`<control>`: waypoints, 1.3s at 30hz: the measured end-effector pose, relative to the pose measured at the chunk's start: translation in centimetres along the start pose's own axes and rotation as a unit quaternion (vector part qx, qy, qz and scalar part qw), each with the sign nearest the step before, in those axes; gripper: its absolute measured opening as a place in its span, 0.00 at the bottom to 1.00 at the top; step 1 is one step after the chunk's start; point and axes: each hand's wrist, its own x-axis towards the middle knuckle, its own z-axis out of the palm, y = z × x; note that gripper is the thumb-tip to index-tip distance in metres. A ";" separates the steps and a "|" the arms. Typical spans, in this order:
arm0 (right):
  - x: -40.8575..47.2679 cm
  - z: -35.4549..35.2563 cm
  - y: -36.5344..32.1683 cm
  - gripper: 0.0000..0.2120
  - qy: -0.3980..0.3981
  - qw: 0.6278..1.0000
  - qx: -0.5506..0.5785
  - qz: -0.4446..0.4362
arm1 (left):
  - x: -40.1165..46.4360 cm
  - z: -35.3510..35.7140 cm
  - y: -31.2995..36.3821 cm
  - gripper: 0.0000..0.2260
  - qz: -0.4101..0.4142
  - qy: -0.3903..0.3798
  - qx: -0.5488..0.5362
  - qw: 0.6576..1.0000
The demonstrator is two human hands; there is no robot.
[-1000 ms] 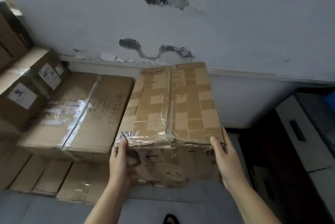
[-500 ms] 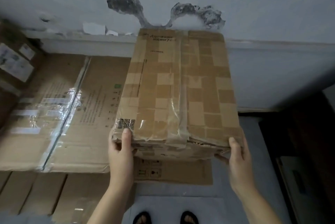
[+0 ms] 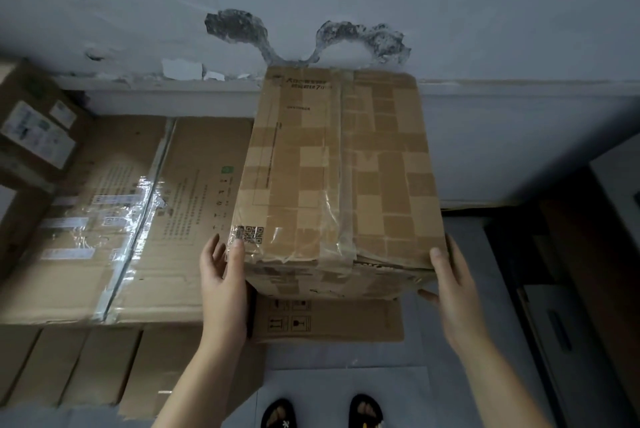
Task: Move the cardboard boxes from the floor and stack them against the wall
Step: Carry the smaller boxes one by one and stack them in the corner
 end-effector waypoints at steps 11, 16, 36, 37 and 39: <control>-3.8 -3.1 -4.4 0.30 -0.038 0.996 -0.078 -0.035 | -6.4 -0.6 3.6 0.22 0.020 -0.041 0.031 0.999; -9.6 -5.3 -7.0 0.32 -0.141 0.977 -0.124 -0.096 | -12.0 -3.1 6.5 0.20 0.076 -0.123 0.100 0.984; -25.3 -8.4 -1.8 0.38 -0.130 0.988 -0.076 -0.041 | -21.7 -9.1 4.7 0.28 0.072 -0.290 0.169 0.939; -25.9 -7.7 -1.7 0.37 -0.111 0.991 -0.066 -0.040 | -21.0 -9.4 5.0 0.29 0.079 -0.306 0.175 0.932; -27.4 -6.1 -1.3 0.39 -0.068 0.996 -0.035 -0.035 | -19.5 -10.0 5.4 0.27 0.083 -0.345 0.184 0.916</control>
